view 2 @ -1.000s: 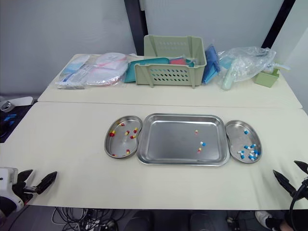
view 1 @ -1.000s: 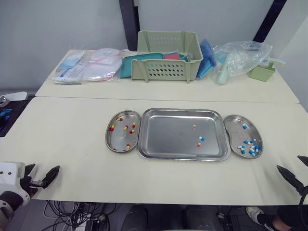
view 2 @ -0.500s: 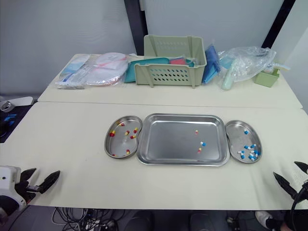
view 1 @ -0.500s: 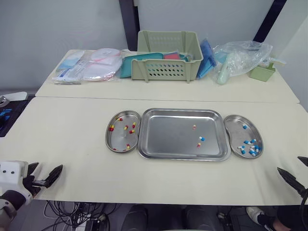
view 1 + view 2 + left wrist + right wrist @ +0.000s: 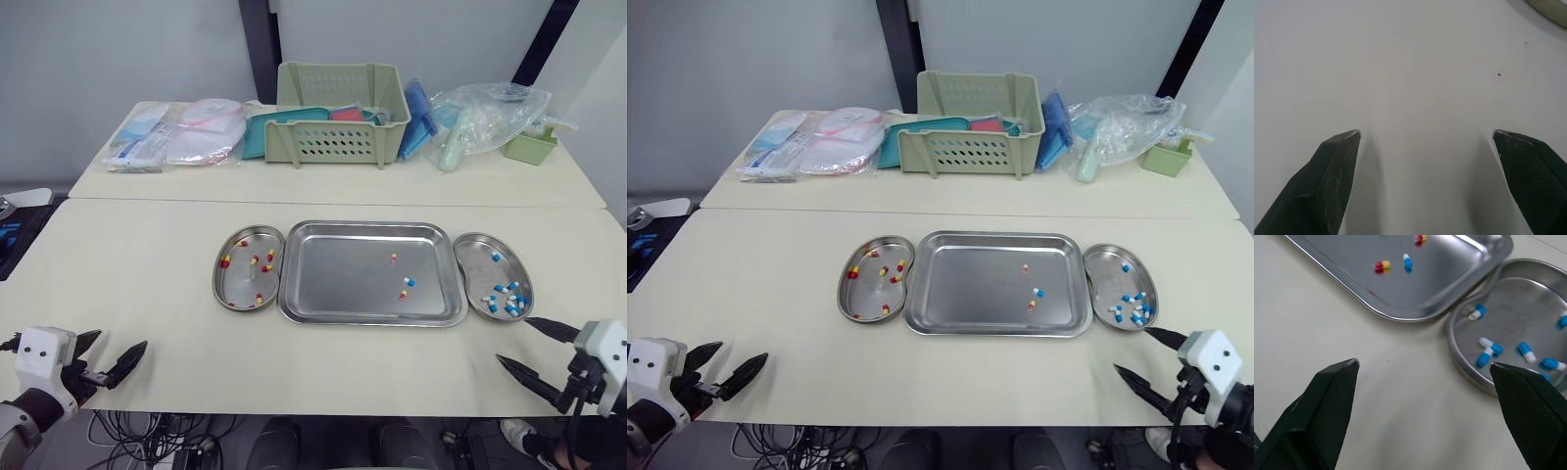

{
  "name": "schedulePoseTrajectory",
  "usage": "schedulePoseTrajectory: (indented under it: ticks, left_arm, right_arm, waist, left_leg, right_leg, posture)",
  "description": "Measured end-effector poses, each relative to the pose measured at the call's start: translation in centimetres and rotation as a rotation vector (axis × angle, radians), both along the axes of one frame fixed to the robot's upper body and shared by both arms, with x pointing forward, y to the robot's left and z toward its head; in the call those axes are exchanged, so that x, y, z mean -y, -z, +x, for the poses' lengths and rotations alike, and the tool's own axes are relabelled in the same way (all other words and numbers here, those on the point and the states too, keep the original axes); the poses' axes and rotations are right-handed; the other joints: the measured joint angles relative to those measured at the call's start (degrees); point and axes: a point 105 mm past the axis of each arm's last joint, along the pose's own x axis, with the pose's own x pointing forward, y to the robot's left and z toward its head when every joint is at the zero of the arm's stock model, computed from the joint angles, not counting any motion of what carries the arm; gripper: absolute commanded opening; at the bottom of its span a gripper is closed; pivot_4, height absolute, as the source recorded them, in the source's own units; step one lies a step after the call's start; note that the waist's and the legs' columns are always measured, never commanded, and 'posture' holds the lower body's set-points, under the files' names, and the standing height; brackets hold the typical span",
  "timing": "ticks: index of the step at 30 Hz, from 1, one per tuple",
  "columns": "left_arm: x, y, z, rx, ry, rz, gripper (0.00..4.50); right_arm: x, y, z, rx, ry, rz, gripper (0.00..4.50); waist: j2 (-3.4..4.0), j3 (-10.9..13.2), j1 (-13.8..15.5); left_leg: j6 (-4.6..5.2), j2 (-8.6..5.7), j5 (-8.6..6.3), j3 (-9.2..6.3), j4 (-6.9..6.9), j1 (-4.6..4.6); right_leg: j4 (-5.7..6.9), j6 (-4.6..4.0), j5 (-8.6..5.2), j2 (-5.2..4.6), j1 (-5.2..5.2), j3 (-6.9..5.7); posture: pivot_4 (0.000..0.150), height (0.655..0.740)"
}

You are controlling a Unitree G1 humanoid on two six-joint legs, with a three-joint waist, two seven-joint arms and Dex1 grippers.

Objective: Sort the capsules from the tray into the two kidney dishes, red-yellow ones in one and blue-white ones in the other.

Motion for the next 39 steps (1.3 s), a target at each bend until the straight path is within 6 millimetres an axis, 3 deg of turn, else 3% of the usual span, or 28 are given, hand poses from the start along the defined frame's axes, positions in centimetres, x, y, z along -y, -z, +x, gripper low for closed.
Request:
schedulePoseTrajectory:
  ticks: [6,13,26,30,34,39]
  left_arm:
    - [2.3,-0.9,-0.5,0.004,0.102,0.006,4.48]
    - [8.0,-2.1,-0.3,0.019,0.325,-0.07,4.48]
    - [16.1,-4.6,1.3,0.053,0.615,-0.159,4.48]
    - [18.3,-4.9,2.6,0.061,0.674,-0.172,4.48]
    - [22.4,-5.3,4.0,0.091,0.797,-0.184,4.48]
    - [27.1,-4.8,7.4,0.103,0.847,-0.177,4.48]
  right_arm:
    - [-2.3,0.0,0.5,-0.008,-0.06,0.027,4.5]
    - [-2.4,-0.5,1.6,-0.01,-0.058,0.023,4.5]
    - [-3.9,-0.2,1.6,-0.028,-0.11,0.045,4.5]
    - [-4.1,-0.2,1.8,-0.022,-0.111,0.046,4.5]
    - [-4.6,-0.5,2.1,-0.007,-0.128,0.048,4.5]
    - [-5.3,-0.6,2.4,-0.003,-0.136,0.051,4.5]
  waist:
    - [-0.03,0.0,0.0]
    - [-0.05,0.0,0.1]
    - [-0.04,0.0,0.1]
    - [-0.02,0.0,0.1]
    - [-0.03,0.0,0.2]
    - [-0.06,0.0,0.1]
  left_leg:
    - [0.0,-0.01,0.0,0.0,0.0,-0.01]
    - [0.0,-0.01,0.0,-0.01,0.02,-0.02]
    - [0.0,-0.02,0.0,-0.02,0.03,-0.02]
    - [0.0,-0.03,0.0,-0.03,0.05,-0.01]
    - [0.0,-0.06,0.0,-0.04,0.07,-0.03]
    - [0.0,-0.07,0.01,-0.06,0.11,-0.05]
  right_leg:
    - [-0.01,0.0,0.0,0.0,0.0,0.0]
    - [0.0,0.0,0.0,0.0,0.01,-0.01]
    - [-0.01,0.0,0.0,0.01,0.02,-0.02]
    - [0.02,0.01,0.0,0.02,0.03,-0.02]
    - [0.0,0.01,0.01,0.01,0.04,-0.03]
    - [0.01,0.02,0.01,0.02,0.03,-0.05]
  posture:
    - [0.15,0.74]
    - [0.15,0.74]
    - [0.15,0.74]
    - [0.15,0.74]
    - [0.15,0.74]
    - [0.15,0.74]
